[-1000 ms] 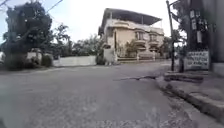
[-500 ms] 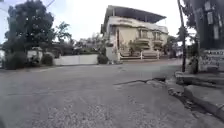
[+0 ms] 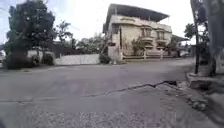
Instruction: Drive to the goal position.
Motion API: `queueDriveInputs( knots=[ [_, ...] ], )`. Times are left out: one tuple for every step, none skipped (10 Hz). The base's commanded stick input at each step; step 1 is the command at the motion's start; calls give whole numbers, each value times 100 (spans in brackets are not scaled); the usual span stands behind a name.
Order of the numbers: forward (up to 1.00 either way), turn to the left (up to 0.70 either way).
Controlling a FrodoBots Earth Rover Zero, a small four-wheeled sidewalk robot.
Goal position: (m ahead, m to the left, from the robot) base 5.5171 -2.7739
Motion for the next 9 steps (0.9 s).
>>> queueDriveInputs(
  knots=[
    [100, 0],
    [100, 0],
    [100, 0],
    [100, -3],
    [100, -24],
    [100, -37],
    [100, -37],
    [100, -36],
    [100, -38]
  ],
)
